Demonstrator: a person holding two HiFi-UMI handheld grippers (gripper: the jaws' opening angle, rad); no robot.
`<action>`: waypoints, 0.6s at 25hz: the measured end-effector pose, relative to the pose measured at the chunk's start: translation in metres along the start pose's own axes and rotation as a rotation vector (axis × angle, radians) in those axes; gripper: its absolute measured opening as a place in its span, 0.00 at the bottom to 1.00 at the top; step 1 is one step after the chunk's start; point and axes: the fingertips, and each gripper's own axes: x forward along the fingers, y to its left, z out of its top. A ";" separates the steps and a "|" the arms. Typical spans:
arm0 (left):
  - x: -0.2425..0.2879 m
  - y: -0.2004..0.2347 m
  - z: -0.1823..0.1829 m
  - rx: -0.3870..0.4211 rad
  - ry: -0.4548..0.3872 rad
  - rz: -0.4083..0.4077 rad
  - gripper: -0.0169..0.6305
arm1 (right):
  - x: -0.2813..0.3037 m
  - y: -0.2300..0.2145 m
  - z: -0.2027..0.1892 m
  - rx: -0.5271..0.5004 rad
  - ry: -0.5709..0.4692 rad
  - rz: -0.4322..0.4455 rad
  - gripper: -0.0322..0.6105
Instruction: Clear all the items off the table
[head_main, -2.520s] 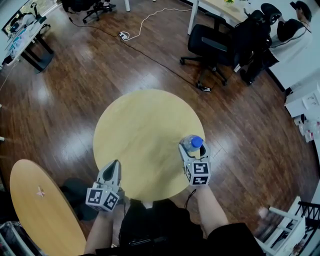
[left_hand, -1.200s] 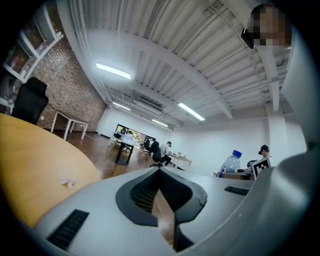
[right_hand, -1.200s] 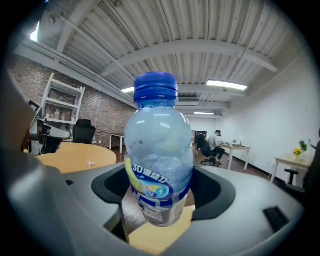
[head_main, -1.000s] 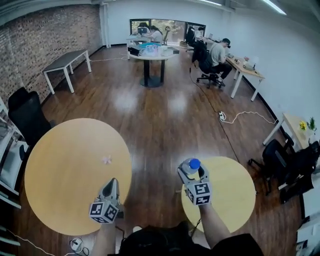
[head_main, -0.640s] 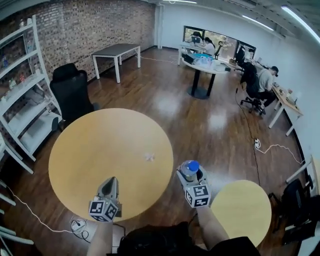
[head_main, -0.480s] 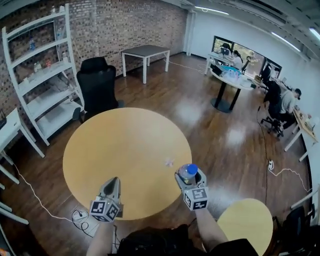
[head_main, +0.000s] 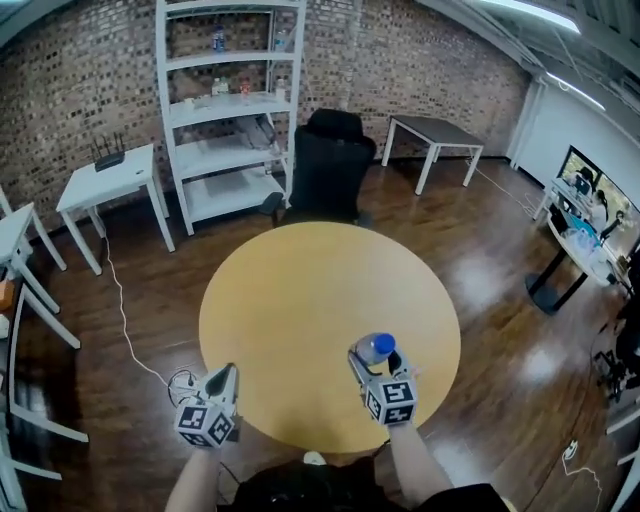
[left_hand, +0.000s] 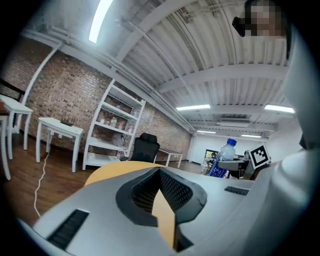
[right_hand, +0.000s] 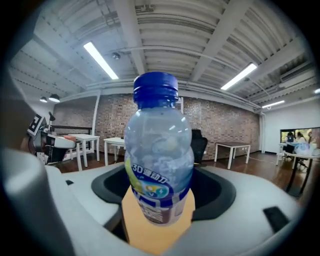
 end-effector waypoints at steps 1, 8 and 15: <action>-0.008 0.011 0.001 -0.003 -0.005 0.043 0.03 | 0.012 0.009 0.003 -0.004 0.000 0.036 0.63; -0.036 0.037 0.000 -0.033 -0.016 0.212 0.03 | 0.064 0.052 -0.003 -0.029 0.046 0.216 0.63; -0.054 0.035 -0.021 -0.034 0.037 0.284 0.03 | 0.089 0.078 -0.040 -0.047 0.127 0.323 0.63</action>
